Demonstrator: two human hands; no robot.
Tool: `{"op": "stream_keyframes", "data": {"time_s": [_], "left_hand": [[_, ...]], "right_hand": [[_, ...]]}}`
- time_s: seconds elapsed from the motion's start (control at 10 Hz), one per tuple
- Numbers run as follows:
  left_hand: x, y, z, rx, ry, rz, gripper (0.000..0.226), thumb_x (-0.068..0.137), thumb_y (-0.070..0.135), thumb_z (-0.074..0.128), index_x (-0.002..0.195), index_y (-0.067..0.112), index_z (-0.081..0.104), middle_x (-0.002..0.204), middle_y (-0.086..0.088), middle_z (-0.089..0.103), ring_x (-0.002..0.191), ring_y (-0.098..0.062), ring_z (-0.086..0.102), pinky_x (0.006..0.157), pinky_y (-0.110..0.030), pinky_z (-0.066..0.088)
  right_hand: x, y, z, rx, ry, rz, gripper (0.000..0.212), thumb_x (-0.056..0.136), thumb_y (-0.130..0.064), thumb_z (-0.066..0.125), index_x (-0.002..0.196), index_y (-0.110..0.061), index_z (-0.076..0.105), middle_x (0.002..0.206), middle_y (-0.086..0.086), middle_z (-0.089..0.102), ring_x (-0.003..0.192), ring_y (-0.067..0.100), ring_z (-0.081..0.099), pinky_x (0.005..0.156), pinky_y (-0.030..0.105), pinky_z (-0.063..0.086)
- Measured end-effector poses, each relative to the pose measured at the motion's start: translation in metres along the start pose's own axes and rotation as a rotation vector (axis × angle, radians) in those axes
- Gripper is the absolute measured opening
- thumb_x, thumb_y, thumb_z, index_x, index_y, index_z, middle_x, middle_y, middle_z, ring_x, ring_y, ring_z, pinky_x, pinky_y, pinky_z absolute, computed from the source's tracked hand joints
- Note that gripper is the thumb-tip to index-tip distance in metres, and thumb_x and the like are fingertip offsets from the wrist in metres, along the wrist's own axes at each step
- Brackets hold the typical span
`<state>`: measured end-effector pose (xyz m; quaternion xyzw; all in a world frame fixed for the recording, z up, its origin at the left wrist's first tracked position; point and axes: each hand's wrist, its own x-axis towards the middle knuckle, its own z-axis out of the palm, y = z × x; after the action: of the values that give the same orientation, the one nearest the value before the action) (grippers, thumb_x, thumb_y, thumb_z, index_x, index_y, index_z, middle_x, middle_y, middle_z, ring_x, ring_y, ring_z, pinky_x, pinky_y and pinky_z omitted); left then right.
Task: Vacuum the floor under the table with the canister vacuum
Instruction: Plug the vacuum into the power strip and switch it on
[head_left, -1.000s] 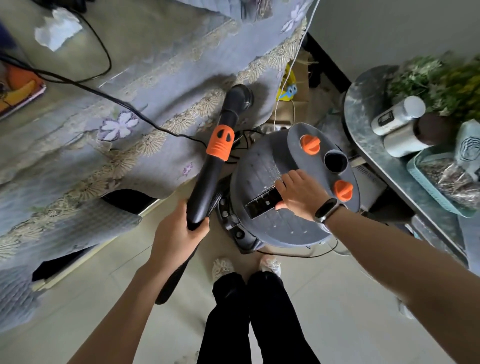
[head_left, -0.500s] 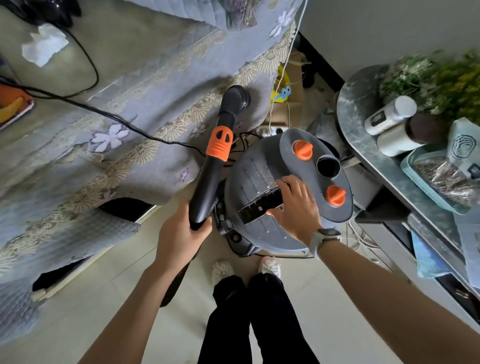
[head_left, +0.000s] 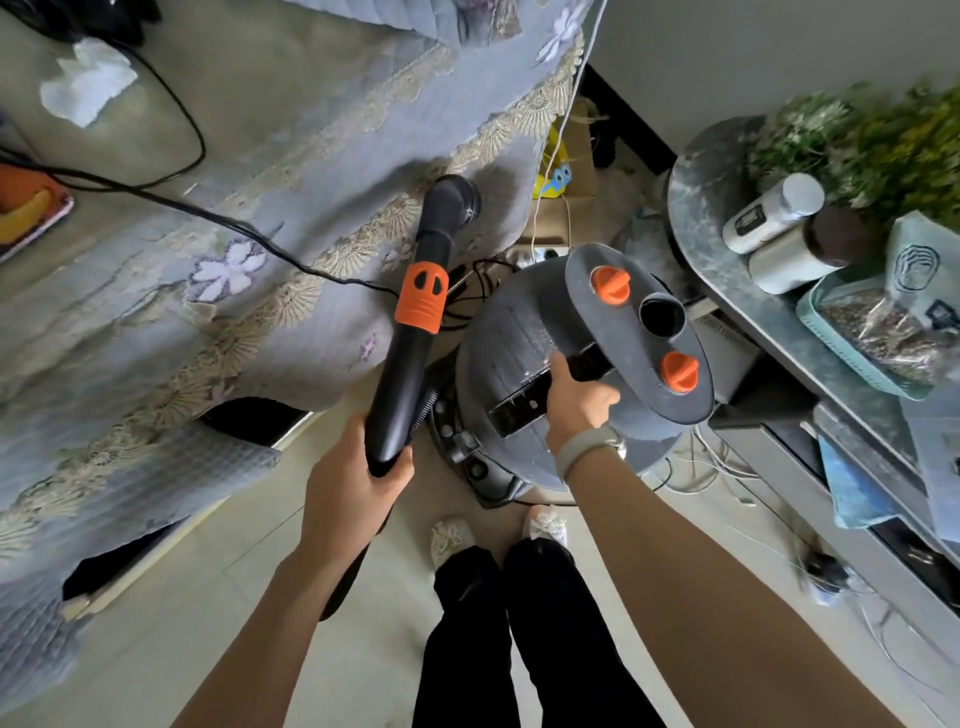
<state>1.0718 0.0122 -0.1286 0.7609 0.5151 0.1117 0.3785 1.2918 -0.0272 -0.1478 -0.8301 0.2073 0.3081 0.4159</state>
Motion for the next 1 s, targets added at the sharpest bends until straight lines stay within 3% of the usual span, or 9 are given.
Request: {"op": "stream_keyframes", "data": {"time_s": [0.1,0.2,0.4,0.5,0.6,0.7,0.8,0.9,1.0], "left_hand": [[-0.004,-0.005,-0.005,-0.001,-0.003,0.003,0.030,0.080,0.016,0.072,0.102,0.008,0.053,0.061,0.007,0.050,0.051,-0.016,0.055,0.049,-0.027,0.041],[-0.011,-0.011,-0.012,0.023,0.008,0.025,0.036,0.079,0.017,0.074,0.107,0.006,0.055,0.069,-0.001,0.057,0.060,-0.024,0.060,0.055,-0.035,0.049],[-0.020,-0.013,-0.024,0.061,0.044,0.030,0.039,0.077,0.015,0.077,0.109,0.003,0.057,0.072,-0.001,0.059,0.063,-0.027,0.061,0.057,-0.033,0.048],[-0.025,-0.014,-0.030,0.047,0.057,-0.003,0.043,0.077,0.012,0.076,0.114,0.003,0.057,0.077,-0.002,0.062,0.068,-0.026,0.063,0.061,-0.034,0.051],[-0.029,-0.014,-0.034,0.056,0.072,-0.020,0.043,0.076,0.011,0.076,0.114,0.005,0.057,0.077,0.001,0.061,0.068,-0.025,0.062,0.061,-0.032,0.048],[-0.034,-0.012,-0.037,0.090,0.082,-0.058,0.044,0.075,0.014,0.076,0.114,0.010,0.058,0.071,0.005,0.058,0.063,-0.023,0.059,0.059,-0.030,0.042],[-0.037,-0.005,-0.037,0.114,0.097,-0.081,0.042,0.076,0.018,0.076,0.114,0.012,0.058,0.070,0.010,0.054,0.061,-0.014,0.054,0.056,-0.023,0.037],[-0.045,0.006,-0.031,0.107,0.122,-0.190,0.040,0.080,0.021,0.073,0.115,0.016,0.056,0.069,0.014,0.054,0.060,-0.008,0.052,0.054,-0.019,0.035],[-0.063,0.022,-0.016,0.117,0.166,-0.288,0.034,0.082,0.021,0.070,0.112,0.017,0.055,0.064,0.012,0.054,0.059,-0.011,0.053,0.055,-0.026,0.036]], "right_hand": [[0.000,0.001,0.013,-0.088,-0.064,-0.044,0.061,0.089,-0.030,0.064,0.126,0.001,0.026,0.128,0.019,0.045,0.119,0.035,0.046,0.093,0.036,0.036],[0.006,0.011,0.016,-0.223,-0.049,-0.206,0.032,0.091,-0.018,0.057,0.095,-0.011,0.025,0.098,0.015,0.043,0.094,0.027,0.045,0.091,0.036,0.041],[0.001,0.031,0.017,-0.398,-0.102,-0.326,0.029,0.087,-0.013,0.053,0.110,-0.007,0.038,0.073,0.000,0.031,0.057,0.007,0.025,0.052,0.019,0.024],[-0.009,0.042,0.005,-1.200,-0.335,-0.540,0.053,0.069,0.008,0.044,0.115,-0.019,0.040,0.056,-0.003,0.011,0.056,0.010,0.007,0.050,0.025,0.011],[-0.013,0.041,0.003,-1.302,-0.278,-0.618,0.033,0.083,-0.033,0.060,0.110,-0.020,0.047,0.057,-0.013,0.016,0.048,0.005,0.017,0.046,0.016,0.019],[-0.003,0.057,-0.016,-1.238,-0.467,-0.706,0.045,0.092,0.002,0.035,0.132,-0.018,0.032,0.093,0.007,0.042,0.094,0.026,0.053,0.089,0.042,0.043],[0.001,0.051,-0.027,-0.935,-0.475,-0.561,0.033,0.089,-0.006,0.052,0.110,-0.010,0.026,0.068,0.003,0.040,0.076,0.024,0.053,0.064,0.029,0.043],[0.029,0.042,-0.050,-1.094,-0.510,-0.721,0.048,0.083,-0.015,0.064,0.111,0.000,0.029,0.079,0.007,0.053,0.073,0.027,0.054,0.063,0.035,0.040],[0.055,0.021,-0.069,-1.264,-0.560,-0.887,0.041,0.084,-0.019,0.062,0.099,-0.010,0.024,0.067,-0.004,0.046,0.064,0.022,0.049,0.053,0.030,0.033]]}}
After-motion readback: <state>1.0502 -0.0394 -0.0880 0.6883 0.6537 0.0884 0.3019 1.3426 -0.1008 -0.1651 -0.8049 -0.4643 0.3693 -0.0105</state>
